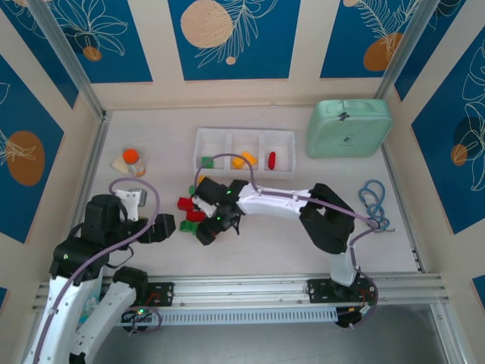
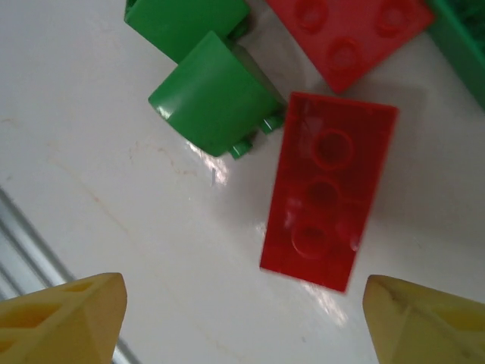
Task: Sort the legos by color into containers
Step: Pick up the lego from the bottom-center of the table, then place the lego in the container.
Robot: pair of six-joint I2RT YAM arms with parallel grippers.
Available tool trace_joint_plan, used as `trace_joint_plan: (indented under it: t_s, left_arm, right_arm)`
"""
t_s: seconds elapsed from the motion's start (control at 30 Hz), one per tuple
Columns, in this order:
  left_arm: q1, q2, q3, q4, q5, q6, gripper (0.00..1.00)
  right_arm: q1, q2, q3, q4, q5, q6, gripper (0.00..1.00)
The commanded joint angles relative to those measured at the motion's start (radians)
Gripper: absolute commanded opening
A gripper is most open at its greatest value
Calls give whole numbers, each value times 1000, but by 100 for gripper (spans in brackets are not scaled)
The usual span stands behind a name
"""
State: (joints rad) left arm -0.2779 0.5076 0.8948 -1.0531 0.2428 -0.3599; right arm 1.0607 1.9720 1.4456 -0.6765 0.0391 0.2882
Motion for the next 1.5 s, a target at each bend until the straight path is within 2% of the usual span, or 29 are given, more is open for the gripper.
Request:
trace_joint_plan:
  t_s: [0.0, 0.1, 0.33, 0.47, 0.53, 0.67, 0.7, 0.8, 0.87, 1.03, 1.2, 1.33, 1.47]
  left_arm:
    - [-6, -60, -8, 39, 49, 23, 99]
    - [-6, -108, -24, 67, 49, 21, 99]
    - [-6, -181, -55, 118, 32, 23, 99]
    - [-6, -184, -56, 117, 27, 21, 99]
    - [-6, -182, -56, 116, 26, 21, 99]
    - [-6, -182, -57, 120, 33, 23, 99]
    - [-7, -180, -57, 122, 38, 24, 99]
    - [-6, -172, -59, 125, 52, 28, 99]
    - [-6, -161, -57, 124, 53, 30, 99]
    - [-6, -151, -71, 170, 72, 37, 100]
    - [-6, -130, -115, 268, 110, 50, 99]
    - [-6, -94, -134, 286, 105, 49, 99]
    - [-6, -70, -138, 277, 78, 49, 99]
  right_arm:
    - [27, 66, 64, -78, 99, 4, 81]
    - [32, 130, 122, -120, 138, 8, 72]
    - [34, 203, 164, -143, 212, 25, 68]
    - [31, 232, 192, -161, 248, 26, 57]
    - [29, 238, 199, -167, 257, 24, 49]
    - [28, 219, 196, -176, 286, 17, 37]
    - [27, 206, 192, -181, 290, 9, 31]
    - [8, 142, 164, -180, 276, -4, 23]
    - [-17, 78, 135, -174, 247, -14, 22]
    - [-109, -101, 53, -125, 188, -85, 19]
    - [-246, -263, 28, -86, 97, -135, 19]
    - [-370, -290, 46, -71, 168, -164, 19]
    - [-510, -221, 97, -50, 212, -189, 18]
